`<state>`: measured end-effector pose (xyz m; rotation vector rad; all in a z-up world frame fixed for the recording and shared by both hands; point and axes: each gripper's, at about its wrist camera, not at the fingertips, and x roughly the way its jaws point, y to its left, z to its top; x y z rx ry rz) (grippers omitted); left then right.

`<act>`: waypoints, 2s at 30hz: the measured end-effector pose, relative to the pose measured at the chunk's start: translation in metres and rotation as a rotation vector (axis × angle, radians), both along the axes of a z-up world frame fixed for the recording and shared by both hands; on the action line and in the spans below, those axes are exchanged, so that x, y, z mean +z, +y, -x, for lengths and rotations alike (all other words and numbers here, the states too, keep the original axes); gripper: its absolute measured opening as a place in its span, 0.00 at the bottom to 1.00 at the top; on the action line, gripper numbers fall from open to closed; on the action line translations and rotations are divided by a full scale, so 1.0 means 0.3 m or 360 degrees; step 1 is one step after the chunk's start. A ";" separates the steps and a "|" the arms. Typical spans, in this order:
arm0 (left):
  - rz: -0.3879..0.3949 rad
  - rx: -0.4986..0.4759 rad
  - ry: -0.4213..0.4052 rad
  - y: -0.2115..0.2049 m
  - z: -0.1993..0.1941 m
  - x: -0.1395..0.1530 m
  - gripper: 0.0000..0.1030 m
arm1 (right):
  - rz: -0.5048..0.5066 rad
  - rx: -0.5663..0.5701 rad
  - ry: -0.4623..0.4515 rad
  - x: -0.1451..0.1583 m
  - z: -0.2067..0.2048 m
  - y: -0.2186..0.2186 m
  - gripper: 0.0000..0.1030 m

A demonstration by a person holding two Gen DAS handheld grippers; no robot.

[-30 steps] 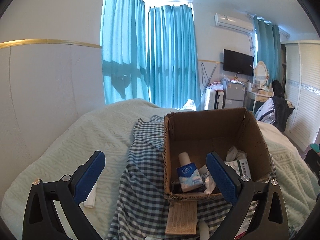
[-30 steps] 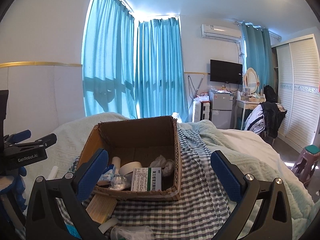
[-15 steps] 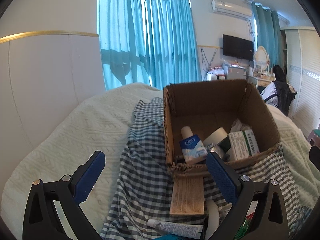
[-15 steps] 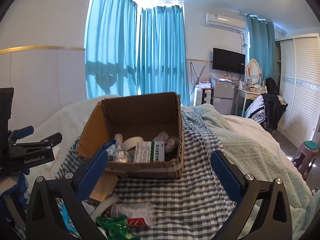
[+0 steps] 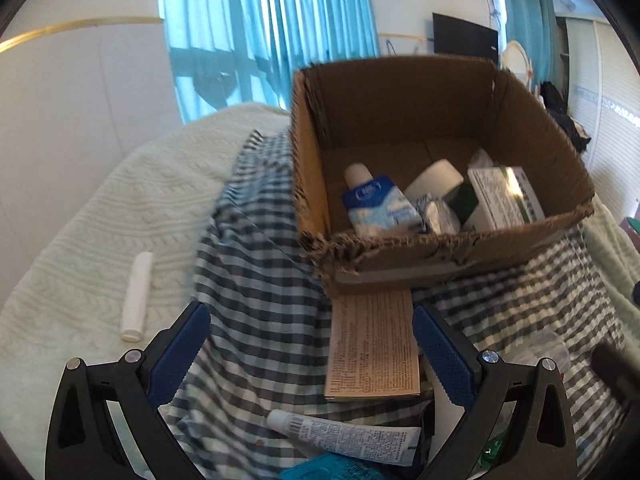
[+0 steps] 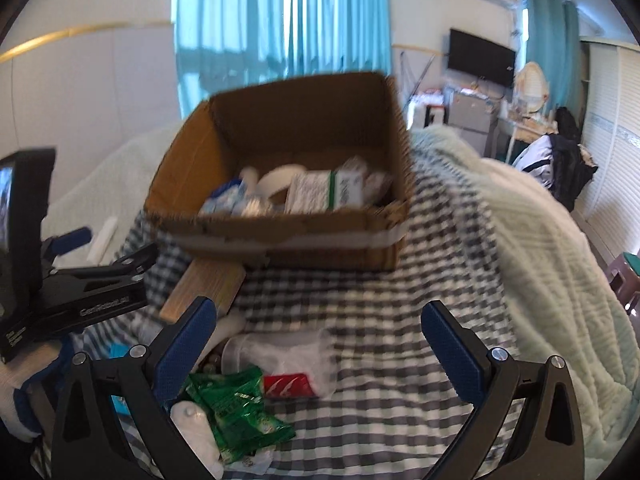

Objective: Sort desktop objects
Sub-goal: 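Move both grippers back toward the remaining items beside the box, then grasp the printed leaflet with the left gripper while the right grasps the floss-pick jar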

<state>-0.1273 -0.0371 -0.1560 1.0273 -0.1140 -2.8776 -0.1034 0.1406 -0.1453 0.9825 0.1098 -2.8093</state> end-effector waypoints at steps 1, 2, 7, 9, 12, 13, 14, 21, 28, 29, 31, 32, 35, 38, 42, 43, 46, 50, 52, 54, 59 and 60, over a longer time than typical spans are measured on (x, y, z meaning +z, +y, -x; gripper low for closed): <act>-0.0018 -0.0012 -0.0025 0.000 0.012 -0.014 1.00 | -0.0012 0.0009 -0.0022 -0.017 0.006 -0.013 1.00; -0.0038 -0.0021 -0.0050 0.000 0.024 -0.028 1.00 | -0.0023 0.0024 -0.0056 -0.037 0.017 -0.027 1.00; -0.0103 -0.0048 -0.0170 -0.005 0.076 -0.088 1.00 | -0.0069 0.0086 -0.0171 -0.109 0.051 -0.080 1.00; -0.0115 -0.0062 -0.0204 0.001 0.093 -0.109 1.00 | -0.0085 0.0095 -0.0201 -0.130 0.058 -0.090 1.00; -0.0107 -0.0100 -0.0251 0.020 0.113 -0.137 1.00 | -0.0096 0.0111 -0.0240 -0.151 0.067 -0.101 1.00; -0.0100 -0.0116 -0.0270 0.029 0.119 -0.147 1.00 | -0.0102 0.0115 -0.0256 -0.160 0.072 -0.106 1.00; -0.0091 -0.0129 -0.0292 0.036 0.125 -0.159 1.00 | -0.0113 0.0123 -0.0278 -0.174 0.076 -0.113 1.00; -0.0064 -0.0161 -0.0463 0.063 0.173 -0.245 1.00 | -0.0187 0.0144 -0.0373 -0.234 0.106 -0.150 1.00; -0.0138 -0.0118 -0.0521 0.038 0.197 -0.277 1.00 | -0.0169 0.0053 -0.0445 -0.270 0.141 -0.124 1.00; -0.0148 -0.0118 -0.0525 0.036 0.197 -0.279 1.00 | -0.0133 0.0030 -0.0446 -0.268 0.143 -0.107 1.00; -0.0150 -0.0125 -0.0527 0.038 0.195 -0.281 0.97 | -0.0105 0.0024 -0.0476 -0.274 0.150 -0.096 1.00; -0.0146 -0.0129 -0.0528 0.041 0.194 -0.282 0.95 | -0.0099 0.0026 -0.0487 -0.278 0.153 -0.094 1.00; -0.0144 -0.0149 -0.0528 0.050 0.188 -0.283 0.77 | -0.0146 0.0014 -0.0514 -0.291 0.161 -0.099 1.00; -0.0142 -0.0152 -0.0525 0.055 0.181 -0.280 0.73 | -0.0159 0.0011 -0.0587 -0.323 0.173 -0.096 0.99; -0.0139 -0.0139 -0.0514 0.035 0.168 -0.264 0.73 | -0.0118 -0.0026 -0.0531 -0.293 0.153 -0.067 0.92; -0.0133 -0.0136 -0.0507 0.036 0.161 -0.258 0.73 | -0.0114 -0.0030 -0.0523 -0.287 0.146 -0.063 0.90; -0.0125 -0.0138 -0.0494 0.039 0.133 -0.239 0.73 | -0.0078 -0.0051 -0.0506 -0.274 0.131 -0.040 0.89; -0.0106 -0.0152 -0.0444 0.051 0.078 -0.200 0.73 | 0.0000 -0.0110 -0.0453 -0.232 0.103 0.016 0.88; -0.0099 -0.0160 -0.0418 0.054 0.052 -0.177 0.73 | 0.0007 -0.0152 -0.0418 -0.211 0.089 0.041 0.88; -0.0093 -0.0162 -0.0400 0.049 0.042 -0.155 0.73 | 0.0038 -0.0184 -0.0386 -0.188 0.074 0.071 0.88; -0.0083 -0.0172 -0.0353 0.059 -0.011 -0.110 0.73 | 0.0059 -0.0223 -0.0294 -0.121 0.070 0.094 0.88; -0.0081 -0.0173 -0.0344 0.058 -0.020 -0.104 0.73 | 0.0059 -0.0225 -0.0277 -0.111 0.066 0.095 0.88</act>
